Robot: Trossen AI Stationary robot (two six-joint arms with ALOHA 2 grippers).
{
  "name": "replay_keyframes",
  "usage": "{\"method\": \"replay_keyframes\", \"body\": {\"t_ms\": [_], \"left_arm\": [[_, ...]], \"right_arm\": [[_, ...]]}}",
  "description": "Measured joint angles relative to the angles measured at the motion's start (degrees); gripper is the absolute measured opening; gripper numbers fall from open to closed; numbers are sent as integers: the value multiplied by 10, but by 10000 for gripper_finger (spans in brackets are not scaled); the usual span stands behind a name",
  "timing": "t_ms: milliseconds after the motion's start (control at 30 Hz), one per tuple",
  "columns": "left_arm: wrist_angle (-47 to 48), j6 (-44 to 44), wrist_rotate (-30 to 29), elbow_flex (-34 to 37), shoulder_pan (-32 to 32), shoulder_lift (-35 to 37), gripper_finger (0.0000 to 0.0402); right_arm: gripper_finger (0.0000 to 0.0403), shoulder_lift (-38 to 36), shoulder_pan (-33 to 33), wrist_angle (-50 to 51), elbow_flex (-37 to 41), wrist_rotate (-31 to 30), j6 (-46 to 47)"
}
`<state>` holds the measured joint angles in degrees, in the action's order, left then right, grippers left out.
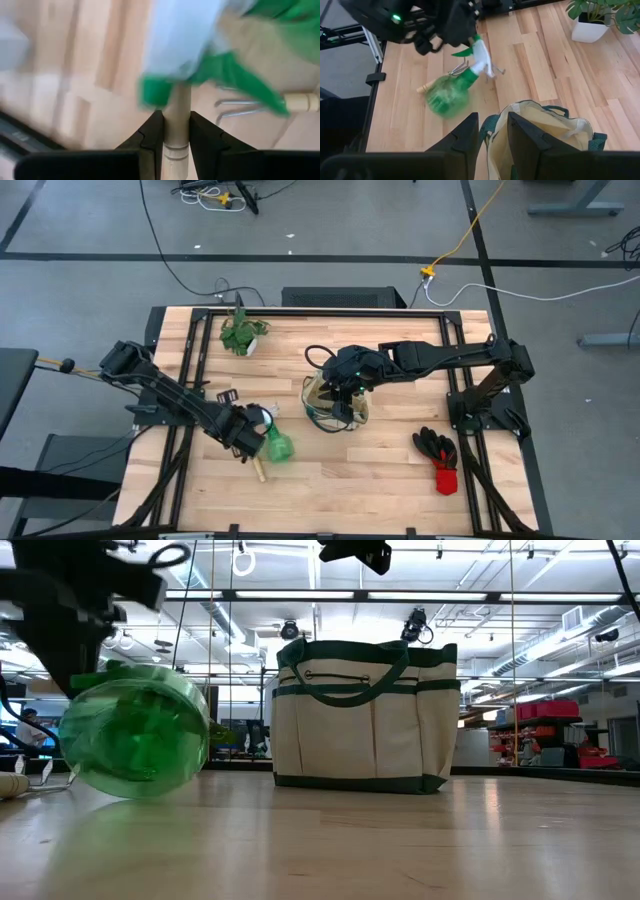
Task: Pick & Place Garden tools in Gardening bag
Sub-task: Put the top brown hand rake into the white gardening bag
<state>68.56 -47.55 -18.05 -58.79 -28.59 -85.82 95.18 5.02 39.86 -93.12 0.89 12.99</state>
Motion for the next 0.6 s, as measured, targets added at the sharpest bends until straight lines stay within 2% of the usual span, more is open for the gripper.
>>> {"method": "replay_keyframes", "body": {"t_ms": [233, 600], "left_arm": [[93, -16, -40, -59, -13, 1, 74], [127, -14, -90, -102, -13, 1, 74]], "right_arm": [[102, 0, 5, 0, 0, 0, -1], [102, 0, 11, 0, 0, 0, -2]]}}
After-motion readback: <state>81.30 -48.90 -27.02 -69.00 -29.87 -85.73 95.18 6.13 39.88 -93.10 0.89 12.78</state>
